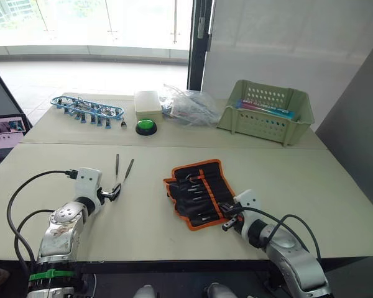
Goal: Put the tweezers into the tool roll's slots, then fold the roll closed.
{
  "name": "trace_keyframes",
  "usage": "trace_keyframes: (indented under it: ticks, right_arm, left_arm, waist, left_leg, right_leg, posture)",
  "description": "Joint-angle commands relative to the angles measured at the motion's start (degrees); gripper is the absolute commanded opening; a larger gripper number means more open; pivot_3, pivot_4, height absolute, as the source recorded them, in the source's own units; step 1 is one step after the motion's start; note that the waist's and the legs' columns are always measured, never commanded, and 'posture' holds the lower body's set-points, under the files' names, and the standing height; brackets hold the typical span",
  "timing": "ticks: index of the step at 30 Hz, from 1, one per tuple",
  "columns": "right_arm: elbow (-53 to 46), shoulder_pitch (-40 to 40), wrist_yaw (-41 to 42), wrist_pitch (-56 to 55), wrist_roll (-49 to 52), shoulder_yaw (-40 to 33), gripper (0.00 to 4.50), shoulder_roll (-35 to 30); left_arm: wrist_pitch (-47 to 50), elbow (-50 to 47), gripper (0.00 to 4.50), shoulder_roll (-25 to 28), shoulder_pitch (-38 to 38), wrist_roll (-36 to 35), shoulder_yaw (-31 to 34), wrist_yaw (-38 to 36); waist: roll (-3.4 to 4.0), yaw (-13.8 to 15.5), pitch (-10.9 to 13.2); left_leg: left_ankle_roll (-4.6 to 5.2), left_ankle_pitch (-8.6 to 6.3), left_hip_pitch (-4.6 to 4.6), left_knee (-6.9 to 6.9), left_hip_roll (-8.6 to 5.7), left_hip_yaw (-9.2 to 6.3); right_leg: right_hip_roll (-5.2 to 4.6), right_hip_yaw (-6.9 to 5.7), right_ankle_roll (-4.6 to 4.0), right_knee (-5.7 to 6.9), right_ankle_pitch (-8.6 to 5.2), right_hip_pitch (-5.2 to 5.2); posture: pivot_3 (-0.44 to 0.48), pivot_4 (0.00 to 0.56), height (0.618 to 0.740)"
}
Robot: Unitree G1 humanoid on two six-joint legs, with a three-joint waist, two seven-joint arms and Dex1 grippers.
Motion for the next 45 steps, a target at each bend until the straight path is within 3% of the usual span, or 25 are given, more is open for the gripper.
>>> trace_keyframes:
  ticks: [1,14,18,28,36,45]
  right_arm:
    - [1.02,1.76,-0.58,1.65,-0.57,0.56,0.0,0.01]
    - [0.52,2.2,-1.28,1.78,-0.35,0.76,0.0,0.26]
    - [0.34,2.4,-1.25,1.68,-0.35,0.81,0.0,0.19]
    - [0.39,2.34,-1.17,1.57,-0.37,1.02,0.0,0.16]
    - [0.55,2.44,-0.97,1.36,-0.4,1.09,0.0,0.03]
    - [0.25,2.61,-0.61,1.58,-0.38,1.19,0.0,-0.31]
  left_arm:
    - [-0.6,3.25,4.42,0.86,-1.78,1.21,-0.39,1.22]
    - [-2.34,15.26,4.42,-1.62,-10.13,3.28,-5.26,2.14]
    - [-1.9,15.94,3.33,-3.01,-10.28,2.46,-5.24,2.17]
    - [-1.05,16.26,0.03,-3.35,-10.56,2.18,-4.22,2.94]
    - [-1.7,14.96,0.03,-1.3,-10.46,1.96,-1.31,5.22]
    - [-5.69,4.72,0.03,3.88,-8.11,1.6,0.85,3.48]
  waist:
    - [0.01,-0.01,0.0]
    - [0.11,0.3,-0.05]
    - [0.31,0.35,-0.17]
    - [0.62,0.1,-0.34]
    - [0.59,-0.18,-0.33]
    - [0.17,-0.97,-0.1]
  left_leg:
    - [0.0,0.0,0.0,0.0,0.0,0.0]
    - [0.01,0.01,0.0,0.0,-0.09,0.0]
    - [0.02,0.02,0.0,0.0,-0.12,0.0]
    - [0.02,0.01,0.06,0.0,-0.15,-0.02]
    - [0.0,0.0,0.07,-0.02,-0.15,-0.03]
    - [0.07,0.04,-0.13,-0.06,-0.05,-0.04]
  right_leg:
    - [0.0,0.0,0.0,0.0,0.0,0.0]
    - [-0.04,-0.01,0.08,0.0,0.05,0.06]
    - [-0.06,0.0,0.12,-0.02,0.07,0.1]
    - [-0.04,0.01,0.13,-0.01,0.07,0.1]
    - [-0.03,0.01,0.13,0.0,0.07,0.06]
    - [0.06,0.02,0.43,-0.11,0.24,-0.14]
  posture:
    - [0.0,0.15,0.738]
    - [0.0,0.15,0.738]
    - [0.0,0.15,0.738]
    - [0.0,0.15,0.738]
    - [0.0,0.15,0.738]
    - [0.0,0.15,0.738]
